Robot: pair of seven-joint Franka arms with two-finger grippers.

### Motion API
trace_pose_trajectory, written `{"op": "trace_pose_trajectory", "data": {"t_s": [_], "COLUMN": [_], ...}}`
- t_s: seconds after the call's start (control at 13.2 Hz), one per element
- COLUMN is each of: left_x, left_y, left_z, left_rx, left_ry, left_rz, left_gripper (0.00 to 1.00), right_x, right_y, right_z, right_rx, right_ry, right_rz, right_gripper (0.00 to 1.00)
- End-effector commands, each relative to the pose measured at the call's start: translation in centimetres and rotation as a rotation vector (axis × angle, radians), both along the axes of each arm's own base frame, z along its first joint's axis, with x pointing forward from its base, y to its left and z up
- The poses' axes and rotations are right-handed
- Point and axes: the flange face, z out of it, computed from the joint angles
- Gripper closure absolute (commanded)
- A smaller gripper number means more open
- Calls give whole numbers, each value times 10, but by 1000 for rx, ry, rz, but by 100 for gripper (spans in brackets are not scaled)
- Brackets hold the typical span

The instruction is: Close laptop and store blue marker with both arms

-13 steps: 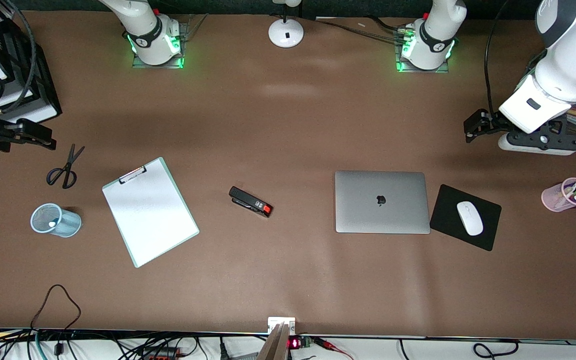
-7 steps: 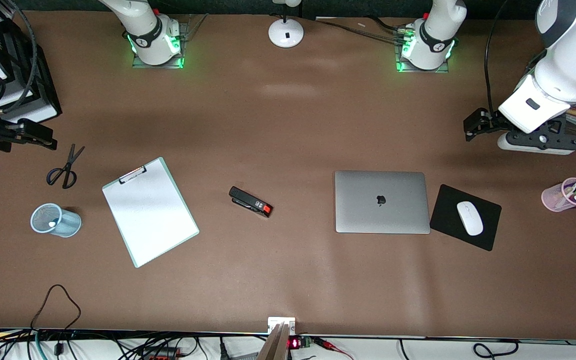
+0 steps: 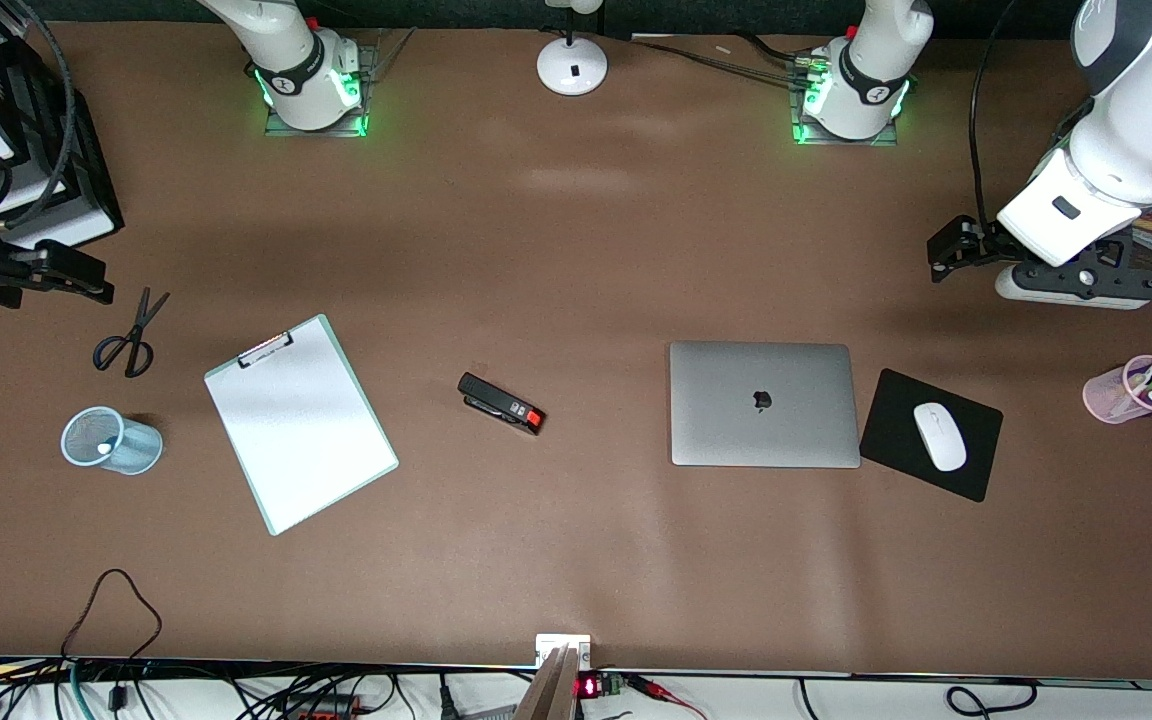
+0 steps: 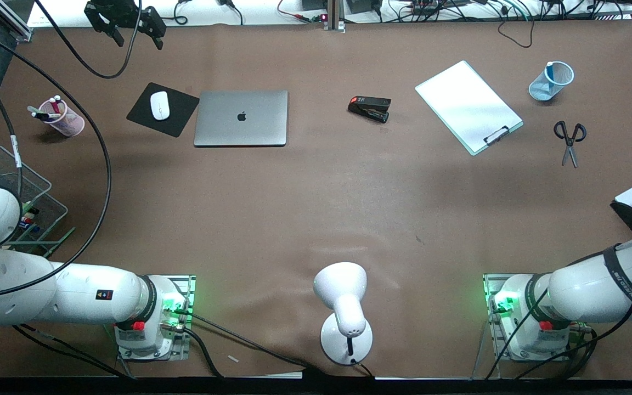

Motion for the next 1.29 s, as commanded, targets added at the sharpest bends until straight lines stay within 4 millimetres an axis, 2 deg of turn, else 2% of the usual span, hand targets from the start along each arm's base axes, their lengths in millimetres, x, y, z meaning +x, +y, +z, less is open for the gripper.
{"op": "trace_pose_trajectory", "data": {"t_s": [0.0, 0.45, 0.91, 1.21], "left_x": [0, 1, 1, 1], "left_y": [0, 3, 2, 2], "left_z": [8, 7, 7, 8], "left_rx": [13, 13, 27, 27], "left_ry": [3, 1, -1, -4], "left_rz": [5, 8, 1, 3], "left_gripper": [0, 0, 0, 0], "right_x": [-5, -2, -18, -22], "right_y": [7, 4, -13, -22], "right_z": [5, 7, -1, -4], "right_rx": [-7, -10, 1, 4], "right_ry": [-14, -51, -104, -104], "right_rz": [0, -4, -25, -35], "right_gripper": [0, 0, 0, 0]}}
